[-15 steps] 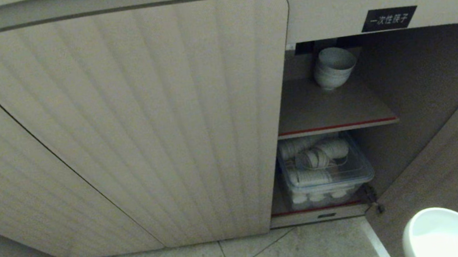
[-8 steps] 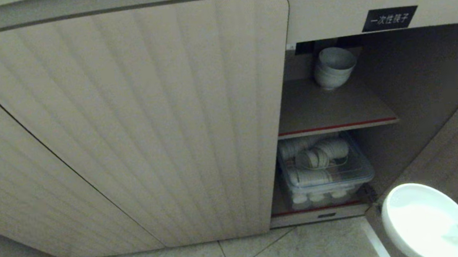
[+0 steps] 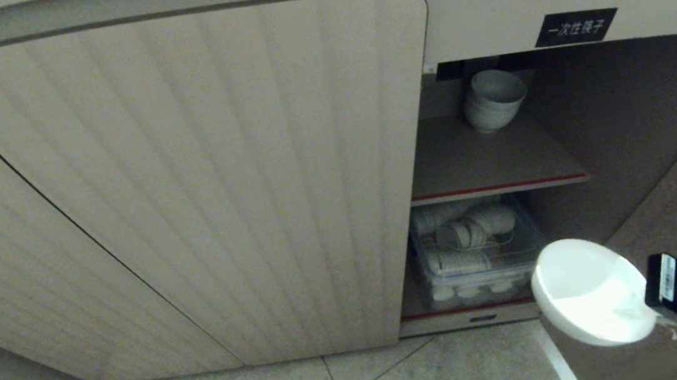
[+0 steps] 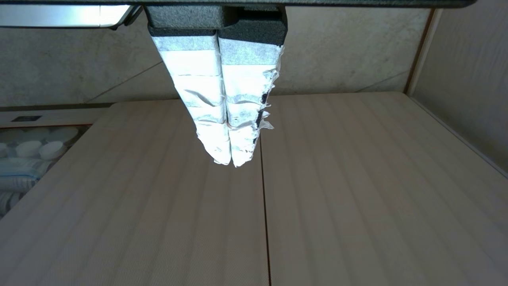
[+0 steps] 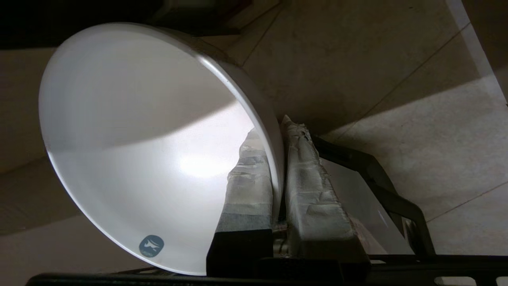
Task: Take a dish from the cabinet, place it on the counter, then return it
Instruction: Put it back into the cabinet
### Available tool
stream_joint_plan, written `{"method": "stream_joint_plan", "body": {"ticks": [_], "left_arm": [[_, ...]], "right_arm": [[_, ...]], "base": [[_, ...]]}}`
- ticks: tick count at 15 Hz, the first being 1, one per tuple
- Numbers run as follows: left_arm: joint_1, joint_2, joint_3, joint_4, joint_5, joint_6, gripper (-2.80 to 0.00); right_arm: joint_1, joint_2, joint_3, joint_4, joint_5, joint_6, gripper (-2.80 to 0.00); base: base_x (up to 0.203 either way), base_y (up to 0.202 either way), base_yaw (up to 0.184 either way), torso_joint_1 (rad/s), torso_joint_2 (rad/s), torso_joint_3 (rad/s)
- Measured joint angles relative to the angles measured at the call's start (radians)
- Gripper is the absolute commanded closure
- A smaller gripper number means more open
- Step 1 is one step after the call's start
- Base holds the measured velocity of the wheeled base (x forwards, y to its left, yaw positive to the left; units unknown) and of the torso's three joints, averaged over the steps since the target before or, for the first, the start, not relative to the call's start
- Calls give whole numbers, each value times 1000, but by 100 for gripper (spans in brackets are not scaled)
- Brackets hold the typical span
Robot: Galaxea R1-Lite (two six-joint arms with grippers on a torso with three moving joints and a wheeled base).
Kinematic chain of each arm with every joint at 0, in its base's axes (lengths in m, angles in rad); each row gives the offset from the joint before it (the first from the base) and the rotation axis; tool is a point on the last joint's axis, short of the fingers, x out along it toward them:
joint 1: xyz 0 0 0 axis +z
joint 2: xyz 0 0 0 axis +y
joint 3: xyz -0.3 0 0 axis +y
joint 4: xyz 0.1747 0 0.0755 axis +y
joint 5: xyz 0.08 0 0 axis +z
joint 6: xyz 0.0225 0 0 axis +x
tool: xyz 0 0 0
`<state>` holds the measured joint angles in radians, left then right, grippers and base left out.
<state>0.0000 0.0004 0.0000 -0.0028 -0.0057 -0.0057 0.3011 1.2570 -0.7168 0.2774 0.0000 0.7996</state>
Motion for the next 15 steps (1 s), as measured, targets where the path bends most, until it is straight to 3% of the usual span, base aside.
{"method": "stream_joint_plan", "body": {"ticks": [15], "left_arm": [[0, 0, 0, 0, 0, 0, 0]], "right_arm": [[-42, 221, -209, 0, -6, 79, 0]], "base": [[0, 0, 0, 0, 0, 0]]}}
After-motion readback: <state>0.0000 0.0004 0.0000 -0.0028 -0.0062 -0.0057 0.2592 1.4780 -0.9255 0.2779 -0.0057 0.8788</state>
